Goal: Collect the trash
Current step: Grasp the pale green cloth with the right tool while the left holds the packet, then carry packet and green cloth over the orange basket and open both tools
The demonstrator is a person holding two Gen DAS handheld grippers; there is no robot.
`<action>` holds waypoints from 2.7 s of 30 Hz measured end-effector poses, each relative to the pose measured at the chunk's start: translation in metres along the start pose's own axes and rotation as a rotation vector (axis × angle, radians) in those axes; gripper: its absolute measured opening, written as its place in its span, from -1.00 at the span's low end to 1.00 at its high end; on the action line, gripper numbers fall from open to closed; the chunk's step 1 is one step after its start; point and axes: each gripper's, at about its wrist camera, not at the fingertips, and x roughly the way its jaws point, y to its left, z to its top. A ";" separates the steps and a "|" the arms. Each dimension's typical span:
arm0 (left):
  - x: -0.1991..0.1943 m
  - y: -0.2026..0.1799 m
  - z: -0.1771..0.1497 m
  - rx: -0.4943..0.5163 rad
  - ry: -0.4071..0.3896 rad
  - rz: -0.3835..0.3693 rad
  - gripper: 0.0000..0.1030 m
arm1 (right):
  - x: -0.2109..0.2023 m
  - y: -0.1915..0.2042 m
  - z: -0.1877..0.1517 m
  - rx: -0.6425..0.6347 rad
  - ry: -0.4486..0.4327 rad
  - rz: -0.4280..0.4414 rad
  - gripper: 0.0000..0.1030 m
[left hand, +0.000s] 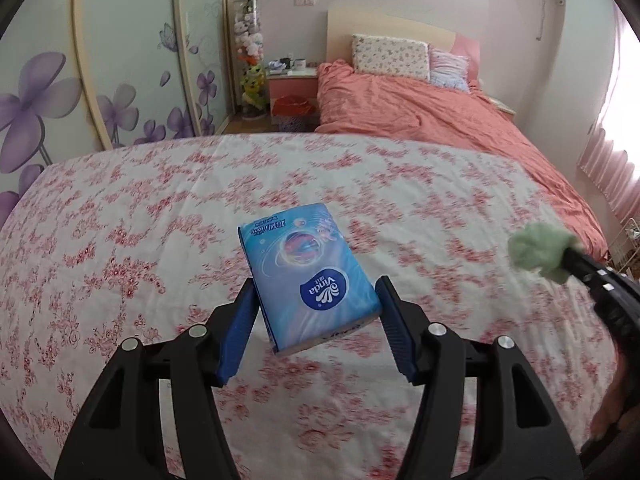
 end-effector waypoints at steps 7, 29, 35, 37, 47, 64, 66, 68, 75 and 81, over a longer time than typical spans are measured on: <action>-0.032 -0.034 -0.001 0.041 -0.047 -0.061 0.16 | -0.064 -0.036 0.002 0.056 -0.098 -0.038 -0.86; -0.089 -0.176 -0.027 0.238 -0.103 -0.298 0.16 | -0.185 -0.148 -0.037 0.218 -0.236 -0.176 -0.86; -0.096 -0.213 -0.036 0.275 -0.099 -0.385 0.16 | -0.202 -0.179 -0.047 0.262 -0.268 -0.214 -0.86; -0.097 -0.222 -0.038 0.284 -0.100 -0.411 0.16 | -0.209 -0.190 -0.050 0.278 -0.281 -0.229 -0.86; -0.104 -0.281 -0.058 0.361 -0.096 -0.547 0.16 | -0.234 -0.237 -0.070 0.352 -0.327 -0.303 -0.86; -0.097 -0.370 -0.092 0.475 -0.019 -0.695 0.16 | -0.233 -0.310 -0.108 0.471 -0.299 -0.371 -0.86; -0.096 -0.375 -0.094 0.480 -0.009 -0.699 0.18 | -0.232 -0.315 -0.109 0.485 -0.295 -0.373 -0.86; -0.091 -0.383 -0.099 0.489 0.008 -0.699 0.19 | -0.227 -0.323 -0.111 0.506 -0.284 -0.366 -0.84; -0.074 -0.384 -0.106 0.472 0.080 -0.660 0.37 | -0.212 -0.341 -0.123 0.567 -0.234 -0.348 -0.54; -0.080 -0.350 -0.105 0.426 0.062 -0.596 0.43 | -0.229 -0.321 -0.130 0.491 -0.254 -0.407 0.20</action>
